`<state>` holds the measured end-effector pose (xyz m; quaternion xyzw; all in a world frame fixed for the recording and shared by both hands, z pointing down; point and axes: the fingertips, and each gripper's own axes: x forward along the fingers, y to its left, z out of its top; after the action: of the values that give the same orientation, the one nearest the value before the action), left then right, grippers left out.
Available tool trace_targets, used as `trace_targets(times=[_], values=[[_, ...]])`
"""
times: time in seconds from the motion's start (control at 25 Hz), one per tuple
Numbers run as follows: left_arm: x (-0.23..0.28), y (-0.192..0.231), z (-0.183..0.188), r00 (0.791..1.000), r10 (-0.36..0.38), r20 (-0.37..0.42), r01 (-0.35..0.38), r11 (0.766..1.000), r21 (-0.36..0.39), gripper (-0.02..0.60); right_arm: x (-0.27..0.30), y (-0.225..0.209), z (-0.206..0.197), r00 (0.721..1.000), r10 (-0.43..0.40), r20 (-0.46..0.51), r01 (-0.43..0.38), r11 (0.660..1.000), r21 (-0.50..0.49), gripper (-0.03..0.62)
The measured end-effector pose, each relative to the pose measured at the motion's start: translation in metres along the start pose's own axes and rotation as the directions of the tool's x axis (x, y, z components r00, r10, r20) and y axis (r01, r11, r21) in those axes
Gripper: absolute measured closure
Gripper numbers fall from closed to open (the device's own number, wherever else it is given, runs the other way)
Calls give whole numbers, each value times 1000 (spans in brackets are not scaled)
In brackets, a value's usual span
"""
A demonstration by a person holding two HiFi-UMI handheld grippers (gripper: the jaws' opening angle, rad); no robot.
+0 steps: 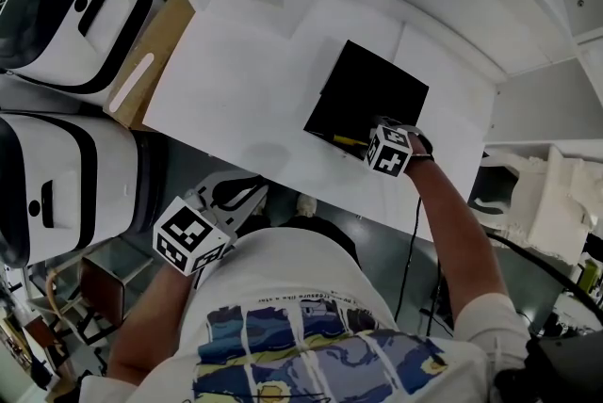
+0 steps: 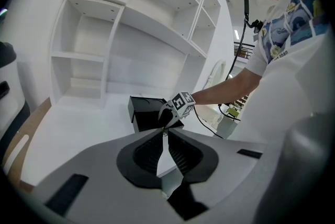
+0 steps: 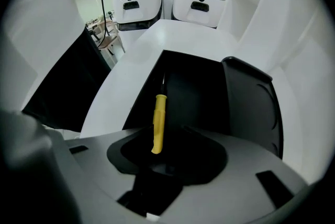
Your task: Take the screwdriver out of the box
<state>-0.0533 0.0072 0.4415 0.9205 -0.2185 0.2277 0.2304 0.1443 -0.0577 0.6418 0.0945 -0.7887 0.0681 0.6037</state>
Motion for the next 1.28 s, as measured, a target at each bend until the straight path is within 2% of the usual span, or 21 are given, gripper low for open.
trace_targets(times=[0.08, 0.2, 0.36, 0.52, 0.76, 0.96, 1.28], values=[[0, 0, 0, 1000, 1, -2, -1, 1000, 0, 546, 2, 9, -3, 997, 72, -14, -72, 997, -2, 415], [1, -1, -1, 1000, 1, -4, -1, 1000, -1, 546, 10, 13, -6, 994, 97, -49, -98, 995, -28, 431], [0, -1, -1, 1000, 3, -5, -3, 1000, -3, 546, 21, 8, -1, 997, 62, -51, -64, 997, -32, 462], [-1, 1, -2, 1000, 8, -1, -8, 1000, -6, 546, 22, 7, 0, 997, 53, -47, -54, 998, -19, 464], [2, 0, 2, 1000, -5, 3, 5, 1000, 1, 546, 21, 6, 1, 1000, 28, -8, -28, 998, 51, 501], [3, -4, 3, 1000, -13, 4, 13, 1000, 10, 546, 11, 8, 2, 999, 25, 26, -27, 994, 107, 505], [10, -18, 3, 999, -34, 5, 34, 999, 27, 546, -27, 2, 3, 995, -54, 90, 35, 980, 198, 505]])
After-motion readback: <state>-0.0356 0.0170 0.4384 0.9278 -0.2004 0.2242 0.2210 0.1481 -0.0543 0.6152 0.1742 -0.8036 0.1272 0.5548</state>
